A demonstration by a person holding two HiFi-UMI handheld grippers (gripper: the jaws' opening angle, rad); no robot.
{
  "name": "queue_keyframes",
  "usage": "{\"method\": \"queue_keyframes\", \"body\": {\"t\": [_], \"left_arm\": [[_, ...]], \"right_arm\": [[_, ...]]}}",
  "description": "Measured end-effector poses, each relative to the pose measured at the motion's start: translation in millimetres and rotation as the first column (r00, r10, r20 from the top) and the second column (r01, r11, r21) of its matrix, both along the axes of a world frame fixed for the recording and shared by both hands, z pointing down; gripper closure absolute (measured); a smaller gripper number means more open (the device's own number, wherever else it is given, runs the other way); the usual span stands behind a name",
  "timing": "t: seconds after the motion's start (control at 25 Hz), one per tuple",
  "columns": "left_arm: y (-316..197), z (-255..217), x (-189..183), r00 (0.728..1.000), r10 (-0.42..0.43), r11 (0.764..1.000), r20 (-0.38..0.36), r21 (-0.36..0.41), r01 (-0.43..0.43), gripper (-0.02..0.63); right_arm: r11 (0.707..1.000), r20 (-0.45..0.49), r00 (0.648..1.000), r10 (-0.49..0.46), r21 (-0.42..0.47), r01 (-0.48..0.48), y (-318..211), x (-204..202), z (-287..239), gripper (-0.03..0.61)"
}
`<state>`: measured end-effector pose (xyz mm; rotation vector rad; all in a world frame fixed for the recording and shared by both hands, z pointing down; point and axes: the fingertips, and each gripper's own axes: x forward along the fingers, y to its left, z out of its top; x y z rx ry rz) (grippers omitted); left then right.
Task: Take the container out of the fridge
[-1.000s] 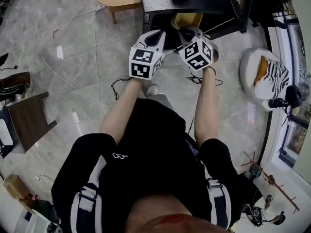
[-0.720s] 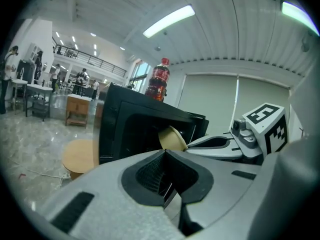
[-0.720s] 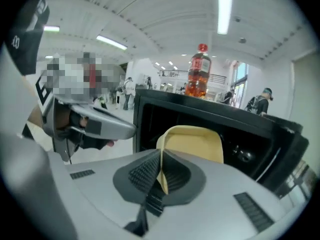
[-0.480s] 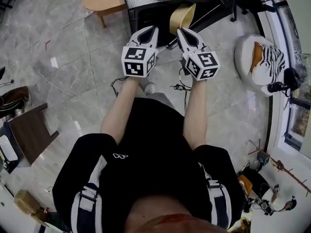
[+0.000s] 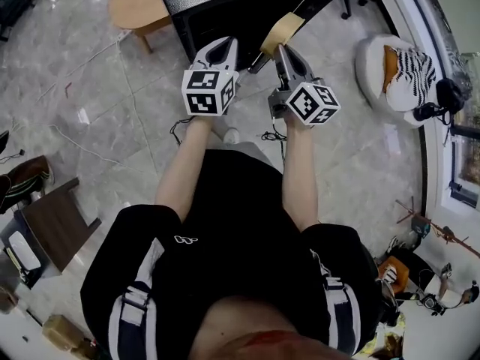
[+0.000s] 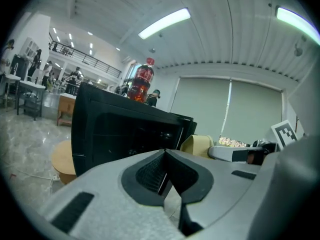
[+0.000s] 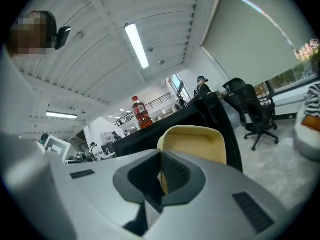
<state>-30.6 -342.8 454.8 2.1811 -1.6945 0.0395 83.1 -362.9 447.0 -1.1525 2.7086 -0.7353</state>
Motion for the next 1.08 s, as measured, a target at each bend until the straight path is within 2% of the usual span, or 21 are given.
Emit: {"method": "queue_keyframes", "body": {"t": [0.12,0.24,0.56,1.08], "left_arm": [[2.3,-5.5,8.2,1.0,0.01,1.0,0.019,0.016,-0.01,0.603],[5.6,-9.3,14.5,0.999,0.014,1.0,0.03,0.027,-0.015,0.604],[5.6,-14.1,26.4,0.999,0.028,0.999,0.041,0.042,-0.03,0.604],[4.3,-17.3,26.0,0.999,0.025,0.998,0.047,0.054,-0.027,0.604]], "right_arm": [[0.999,0.021,0.999,0.034,-0.02,-0.033,1.8,12.4,4.9,0.563],[0.999,0.001,0.999,0.05,-0.007,-0.05,5.5,18.9,5.5,0.563],[0.998,-0.018,0.998,0.057,0.026,-0.056,5.2,25.0,-0.4,0.563],[0.997,-0.025,0.998,0.06,0.052,-0.059,3.9,26.9,-7.2,0.563]]}}
